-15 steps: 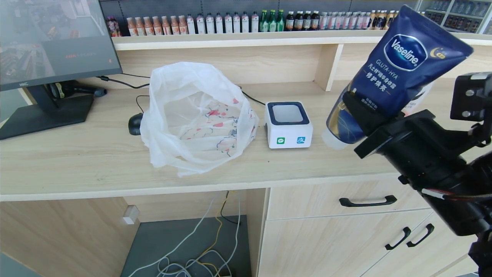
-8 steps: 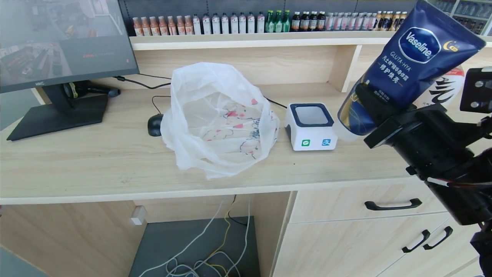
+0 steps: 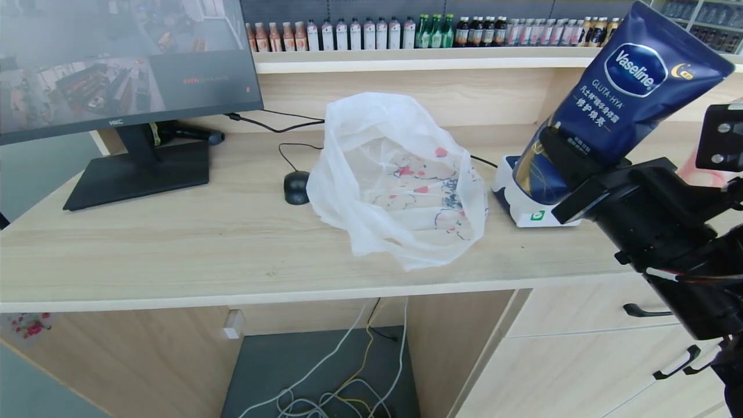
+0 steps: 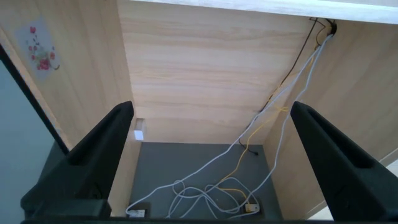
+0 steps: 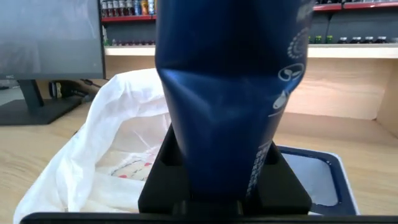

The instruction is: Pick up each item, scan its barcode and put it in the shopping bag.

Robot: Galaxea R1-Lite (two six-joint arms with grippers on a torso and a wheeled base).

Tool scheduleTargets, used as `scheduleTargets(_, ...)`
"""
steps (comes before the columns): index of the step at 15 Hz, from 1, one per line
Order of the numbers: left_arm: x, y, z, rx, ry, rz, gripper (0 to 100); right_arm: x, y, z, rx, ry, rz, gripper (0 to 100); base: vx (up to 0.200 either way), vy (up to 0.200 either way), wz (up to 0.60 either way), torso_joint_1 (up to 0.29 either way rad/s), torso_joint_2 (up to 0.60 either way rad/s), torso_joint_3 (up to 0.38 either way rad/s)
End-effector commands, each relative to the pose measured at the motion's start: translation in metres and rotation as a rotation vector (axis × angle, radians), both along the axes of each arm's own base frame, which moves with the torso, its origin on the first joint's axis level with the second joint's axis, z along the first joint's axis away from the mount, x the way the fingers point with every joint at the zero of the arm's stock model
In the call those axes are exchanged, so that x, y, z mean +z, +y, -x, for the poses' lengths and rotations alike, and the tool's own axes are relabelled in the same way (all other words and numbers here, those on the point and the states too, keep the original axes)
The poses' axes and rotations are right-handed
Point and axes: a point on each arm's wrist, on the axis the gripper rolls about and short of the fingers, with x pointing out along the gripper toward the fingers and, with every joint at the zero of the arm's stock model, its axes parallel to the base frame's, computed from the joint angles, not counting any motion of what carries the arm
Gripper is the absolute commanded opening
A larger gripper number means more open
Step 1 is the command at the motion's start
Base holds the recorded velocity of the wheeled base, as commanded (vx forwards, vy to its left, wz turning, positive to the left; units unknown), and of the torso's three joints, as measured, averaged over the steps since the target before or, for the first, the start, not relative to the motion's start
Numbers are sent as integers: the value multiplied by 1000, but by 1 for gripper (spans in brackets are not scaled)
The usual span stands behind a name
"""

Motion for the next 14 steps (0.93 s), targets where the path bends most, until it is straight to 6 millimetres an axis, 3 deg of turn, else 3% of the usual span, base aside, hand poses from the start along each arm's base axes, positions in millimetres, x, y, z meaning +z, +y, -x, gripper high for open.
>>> scheduleTargets(1, 0, 0, 0, 0, 0, -1, 100, -1, 0, -1, 0, 2, 1, 0, 0, 200, 0, 2, 7, 2)
scheduleTargets(3, 0, 0, 0, 0, 0, 0, 100, 0, 1, -1, 0, -1, 0, 0, 0, 200, 0, 0, 2, 5)
scheduleTargets(14, 0, 0, 0, 0, 0, -3, 100, -11, 12, -14, 15, 32, 32, 0, 0, 0, 0, 0, 0, 0)
